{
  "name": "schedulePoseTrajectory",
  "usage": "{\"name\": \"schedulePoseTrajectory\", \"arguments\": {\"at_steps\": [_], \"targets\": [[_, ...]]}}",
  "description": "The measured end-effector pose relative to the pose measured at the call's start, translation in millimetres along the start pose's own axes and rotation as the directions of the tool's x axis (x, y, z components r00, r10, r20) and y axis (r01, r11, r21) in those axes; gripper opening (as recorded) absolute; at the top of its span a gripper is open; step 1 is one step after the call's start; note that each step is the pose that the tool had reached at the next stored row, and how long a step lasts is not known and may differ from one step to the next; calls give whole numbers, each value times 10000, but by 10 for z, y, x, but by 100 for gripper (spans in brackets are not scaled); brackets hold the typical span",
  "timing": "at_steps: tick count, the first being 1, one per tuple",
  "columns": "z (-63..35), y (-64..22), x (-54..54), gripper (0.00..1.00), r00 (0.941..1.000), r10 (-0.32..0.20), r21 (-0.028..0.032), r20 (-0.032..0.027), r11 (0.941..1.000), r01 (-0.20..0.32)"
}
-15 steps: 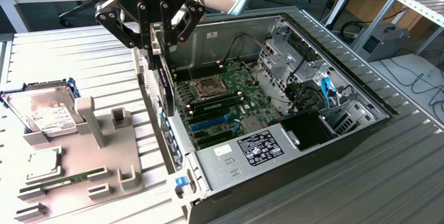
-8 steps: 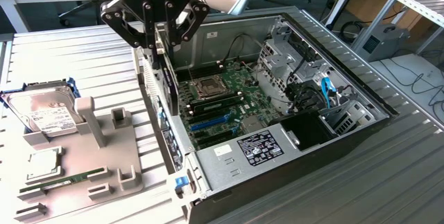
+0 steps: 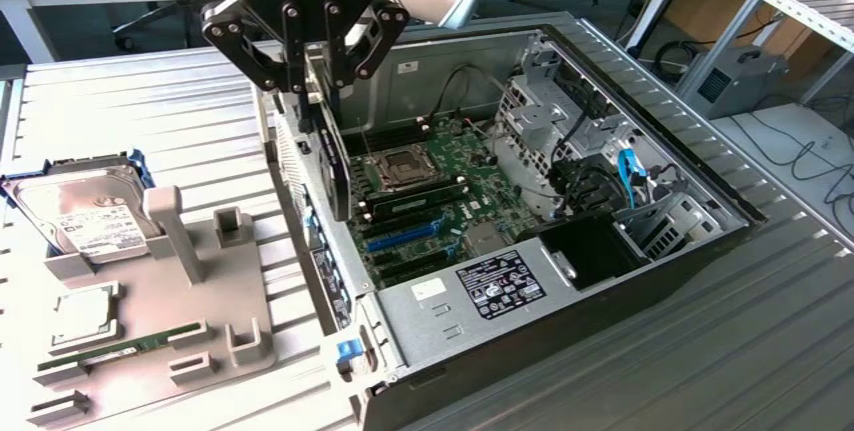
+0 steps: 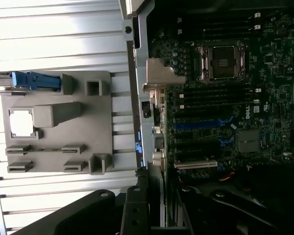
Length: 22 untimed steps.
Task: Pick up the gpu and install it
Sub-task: 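Pick up the gpu and move the gpu toward the slot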
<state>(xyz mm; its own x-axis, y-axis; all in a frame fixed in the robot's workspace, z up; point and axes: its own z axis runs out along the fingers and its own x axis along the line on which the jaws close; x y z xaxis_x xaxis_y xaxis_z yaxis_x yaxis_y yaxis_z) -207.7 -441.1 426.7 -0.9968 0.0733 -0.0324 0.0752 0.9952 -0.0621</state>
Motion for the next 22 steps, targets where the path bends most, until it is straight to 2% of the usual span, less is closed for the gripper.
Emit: {"name": "schedulePoseTrajectory", "arguments": {"at_steps": [22], "targets": [[5, 7, -80, 27, 10000, -1, 29, 2, 10000, 1]]}}
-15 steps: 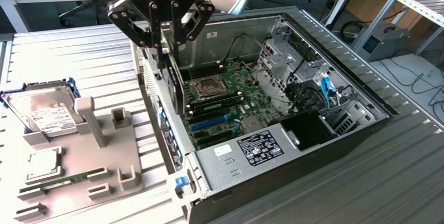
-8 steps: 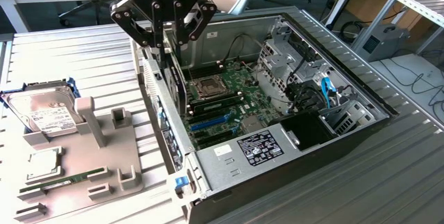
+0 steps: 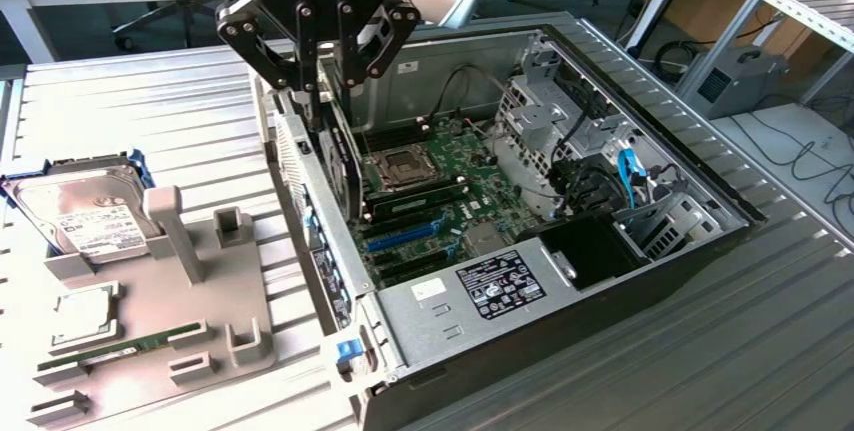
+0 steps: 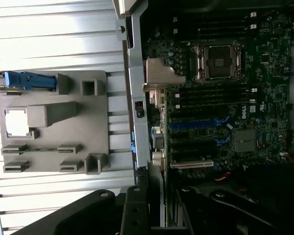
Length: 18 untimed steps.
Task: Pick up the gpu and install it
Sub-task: 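Pick up the gpu and move the gpu toward the slot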
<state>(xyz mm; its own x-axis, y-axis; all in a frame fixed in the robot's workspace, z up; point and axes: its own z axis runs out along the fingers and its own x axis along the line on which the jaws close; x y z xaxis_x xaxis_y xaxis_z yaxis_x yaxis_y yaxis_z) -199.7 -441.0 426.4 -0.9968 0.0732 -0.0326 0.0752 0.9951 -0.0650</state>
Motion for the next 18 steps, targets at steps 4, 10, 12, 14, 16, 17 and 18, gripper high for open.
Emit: {"name": "schedulePoseTrajectory", "arguments": {"at_steps": [4, 10, 12, 14, 16, 17, 18], "targets": [[1, 1, -10, 27, 10000, 0, 7, 1, 10000, 0], [4, 3, -33, 27, 10000, -1, 26, 2, 10000, 1], [5, 3, -38, 27, 10000, -1, 32, 3, 10000, 1], [6, 4, -44, 27, 10000, -1, 39, 3, 10000, 1], [7, 4, -50, 27, 10000, -1, 44, 4, 10000, 1], [7, 4, -54, 27, 10000, -1, 48, 4, 10000, 1], [8, 5, -58, 27, 10000, -1, 51, 4, 10000, 1]]}}
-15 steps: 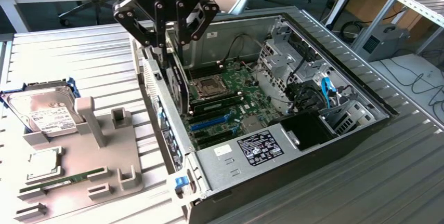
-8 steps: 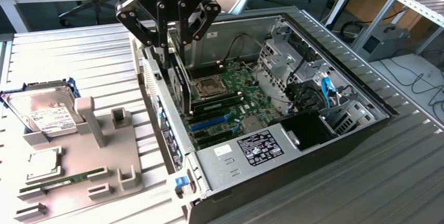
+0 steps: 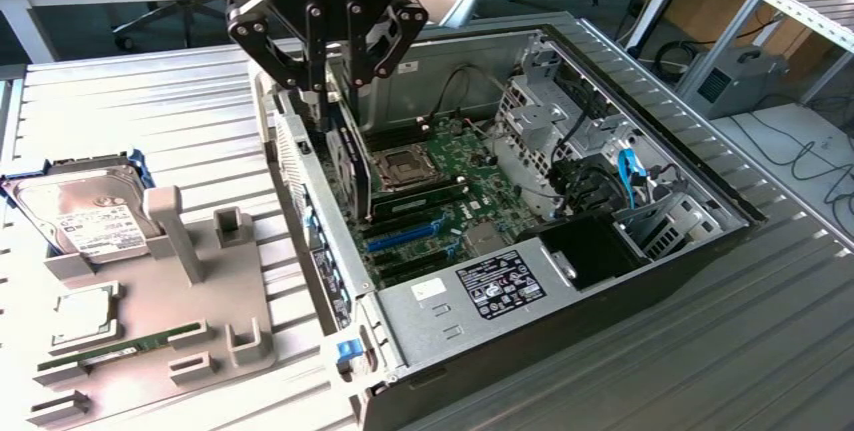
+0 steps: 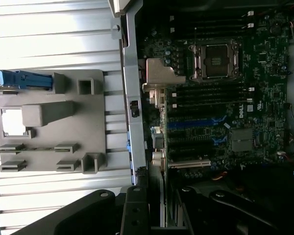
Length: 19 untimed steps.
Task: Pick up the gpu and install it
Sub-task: 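Pick up the gpu and move the gpu toward the slot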
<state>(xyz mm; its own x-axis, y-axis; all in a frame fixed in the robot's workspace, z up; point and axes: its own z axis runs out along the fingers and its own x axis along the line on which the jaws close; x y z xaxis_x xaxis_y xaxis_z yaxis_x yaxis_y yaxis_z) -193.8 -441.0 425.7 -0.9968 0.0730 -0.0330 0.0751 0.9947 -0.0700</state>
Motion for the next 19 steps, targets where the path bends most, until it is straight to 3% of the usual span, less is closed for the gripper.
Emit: {"name": "schedulePoseTrajectory", "arguments": {"at_steps": [19], "targets": [[32, 24, -141, 27, 10000, -1, 50, 4, 10000, 1]]}}
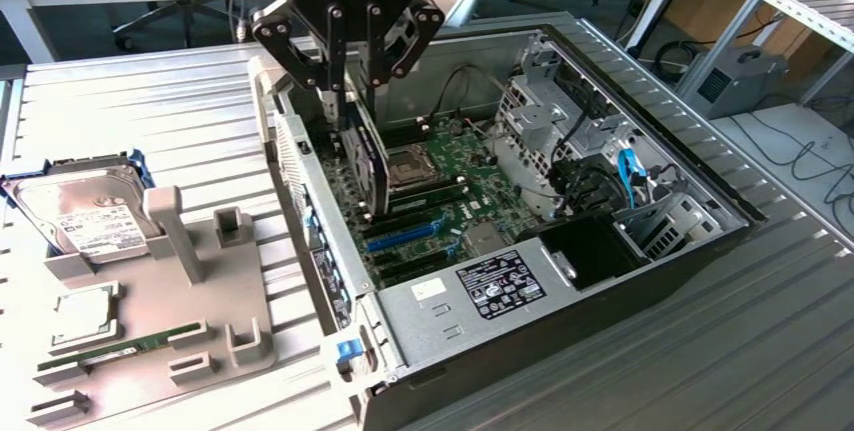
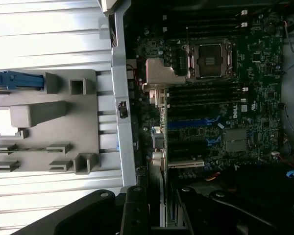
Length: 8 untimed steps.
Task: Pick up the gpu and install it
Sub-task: 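Pick up the gpu and move the gpu toward the slot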
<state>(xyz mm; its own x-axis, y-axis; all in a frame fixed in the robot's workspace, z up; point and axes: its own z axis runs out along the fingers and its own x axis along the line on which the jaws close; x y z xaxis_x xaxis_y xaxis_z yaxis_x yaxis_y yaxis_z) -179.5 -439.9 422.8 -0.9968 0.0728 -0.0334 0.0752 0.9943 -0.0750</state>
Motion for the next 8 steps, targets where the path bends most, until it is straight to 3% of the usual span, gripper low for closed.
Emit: {"name": "schedulePoseTrajectory", "arguments": {"at_steps": [8], "targets": [[20, 16, -68, 27, 10000, -1, 24, 2, 10000, 1]]}}
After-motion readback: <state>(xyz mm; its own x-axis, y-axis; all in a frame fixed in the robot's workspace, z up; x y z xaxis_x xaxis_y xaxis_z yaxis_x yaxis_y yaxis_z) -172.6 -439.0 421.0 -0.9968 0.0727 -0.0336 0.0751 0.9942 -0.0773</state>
